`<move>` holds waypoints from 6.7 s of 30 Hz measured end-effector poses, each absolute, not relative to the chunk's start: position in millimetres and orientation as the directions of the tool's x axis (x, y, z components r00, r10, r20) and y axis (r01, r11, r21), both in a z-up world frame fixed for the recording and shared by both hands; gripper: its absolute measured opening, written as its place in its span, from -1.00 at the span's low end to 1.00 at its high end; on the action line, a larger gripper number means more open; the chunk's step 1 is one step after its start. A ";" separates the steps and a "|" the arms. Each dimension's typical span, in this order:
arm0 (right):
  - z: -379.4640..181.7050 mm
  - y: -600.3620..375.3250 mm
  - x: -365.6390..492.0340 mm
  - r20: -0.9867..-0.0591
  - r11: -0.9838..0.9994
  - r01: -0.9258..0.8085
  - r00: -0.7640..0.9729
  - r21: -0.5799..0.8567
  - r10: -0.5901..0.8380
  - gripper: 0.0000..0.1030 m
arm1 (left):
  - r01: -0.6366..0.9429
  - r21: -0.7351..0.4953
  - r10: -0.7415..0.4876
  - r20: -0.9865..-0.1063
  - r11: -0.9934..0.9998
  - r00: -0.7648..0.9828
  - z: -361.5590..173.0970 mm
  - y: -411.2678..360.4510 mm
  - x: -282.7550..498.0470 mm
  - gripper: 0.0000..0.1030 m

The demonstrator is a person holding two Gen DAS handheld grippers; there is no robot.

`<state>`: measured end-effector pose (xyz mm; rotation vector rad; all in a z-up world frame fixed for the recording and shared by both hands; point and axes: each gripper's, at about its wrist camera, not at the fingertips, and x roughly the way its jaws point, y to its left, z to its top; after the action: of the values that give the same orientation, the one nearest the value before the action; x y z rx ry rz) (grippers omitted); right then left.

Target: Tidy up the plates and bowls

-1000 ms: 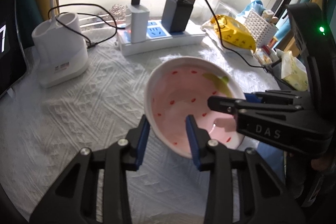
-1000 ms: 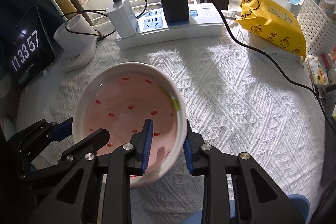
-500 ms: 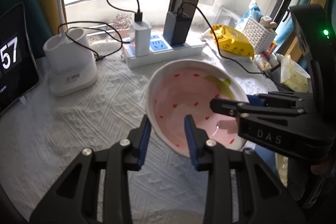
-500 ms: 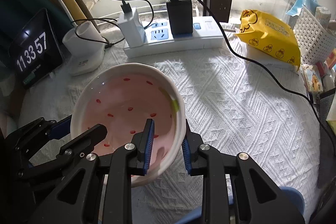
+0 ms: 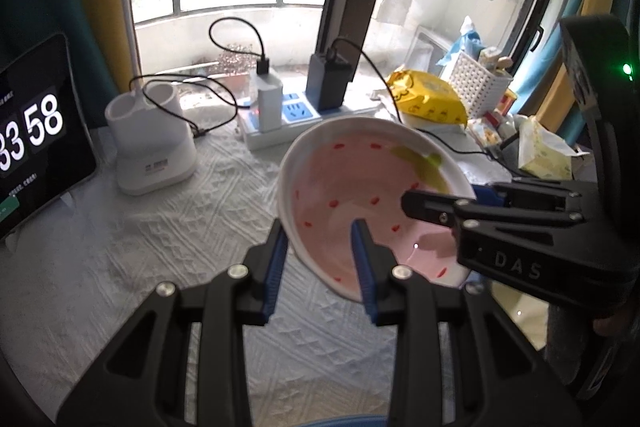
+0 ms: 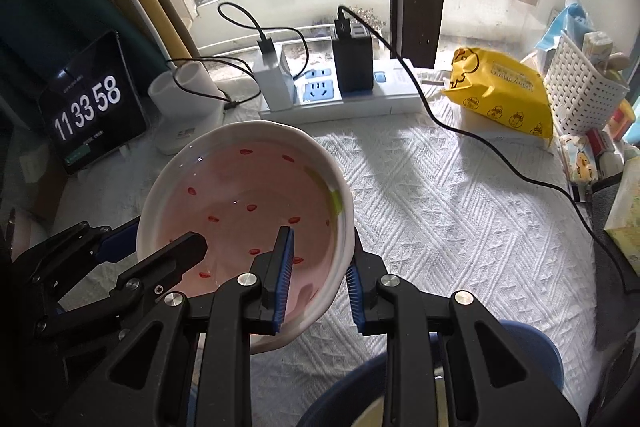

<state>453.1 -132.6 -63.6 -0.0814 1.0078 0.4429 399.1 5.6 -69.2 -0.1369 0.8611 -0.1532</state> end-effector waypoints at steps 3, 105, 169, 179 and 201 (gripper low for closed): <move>-56.5 -132.2 447.4 -0.825 0.908 -0.397 0.464 0.132 0.323 -0.48 | 0.080 -0.180 -0.188 -0.734 0.980 0.653 -61.5 4.9 393.4 -0.35; -61.4 -284.7 356.3 -0.824 0.953 -0.270 0.504 0.134 0.259 -0.48 | 0.298 -0.129 -0.280 -0.788 0.946 0.548 -70.3 -146.5 326.4 -0.35; -10.0 -276.2 332.9 -0.747 0.951 -0.296 0.612 0.086 0.258 -0.36 | 0.249 -0.192 -0.309 -0.712 0.949 0.630 -21.4 -112.3 327.2 -0.12; -11.1 -300.8 334.3 -0.740 0.962 -0.252 0.627 0.104 0.244 -0.34 | 0.230 -0.192 -0.296 -0.714 0.954 0.634 -20.7 -105.3 332.7 -0.12; -52.4 -331.7 347.7 -0.768 0.960 -0.194 0.577 0.200 0.277 -0.34 | 0.163 -0.178 -0.240 -0.787 0.970 0.568 -66.5 -85.7 352.5 -0.12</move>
<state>347.7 -331.7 -52.4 0.0976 0.9155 0.2760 352.5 -85.7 -66.5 -0.0893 0.9371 -0.2368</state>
